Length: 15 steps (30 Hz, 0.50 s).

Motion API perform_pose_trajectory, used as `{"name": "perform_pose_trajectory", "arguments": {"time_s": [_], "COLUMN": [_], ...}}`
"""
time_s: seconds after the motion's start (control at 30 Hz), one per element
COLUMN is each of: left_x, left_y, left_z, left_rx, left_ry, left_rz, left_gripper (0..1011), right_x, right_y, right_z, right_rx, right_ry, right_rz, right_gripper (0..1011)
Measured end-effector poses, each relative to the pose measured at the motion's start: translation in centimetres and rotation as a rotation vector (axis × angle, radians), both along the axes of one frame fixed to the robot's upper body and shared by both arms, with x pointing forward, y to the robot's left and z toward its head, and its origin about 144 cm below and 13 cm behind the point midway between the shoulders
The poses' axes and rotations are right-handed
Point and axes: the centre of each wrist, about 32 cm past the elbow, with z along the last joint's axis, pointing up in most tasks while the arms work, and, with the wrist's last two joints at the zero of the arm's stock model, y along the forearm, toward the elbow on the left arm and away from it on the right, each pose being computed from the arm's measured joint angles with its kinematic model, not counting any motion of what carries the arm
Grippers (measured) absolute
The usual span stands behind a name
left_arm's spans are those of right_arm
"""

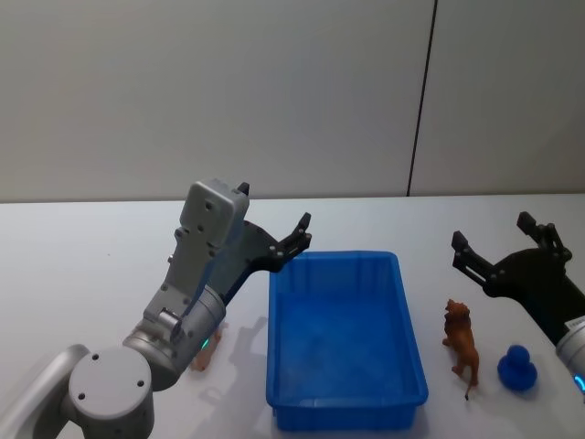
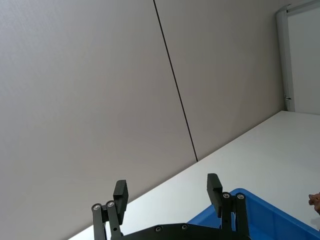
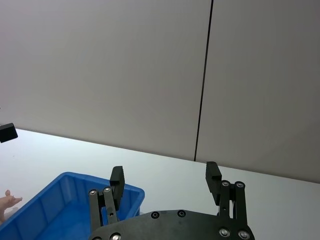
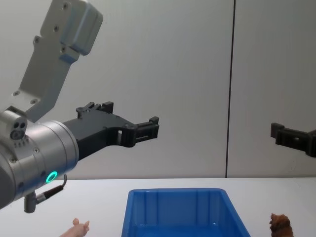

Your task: Pick up the two dolls from the table and place them into the box.

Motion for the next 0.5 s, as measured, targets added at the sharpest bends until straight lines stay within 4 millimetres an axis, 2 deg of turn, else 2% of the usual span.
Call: {"name": "perform_pose_trajectory", "arguments": {"time_s": [0.5], "left_x": [0.0], "left_y": [0.0], "left_z": [0.0], "left_rx": [0.0], "left_ry": [0.0], "left_rz": [0.0], "left_gripper": [1001], "right_x": [0.0], "right_y": [0.0], "right_z": [0.0], "right_rx": [0.0], "right_ry": [0.0], "right_rz": [0.0], "right_gripper": [1001]}}
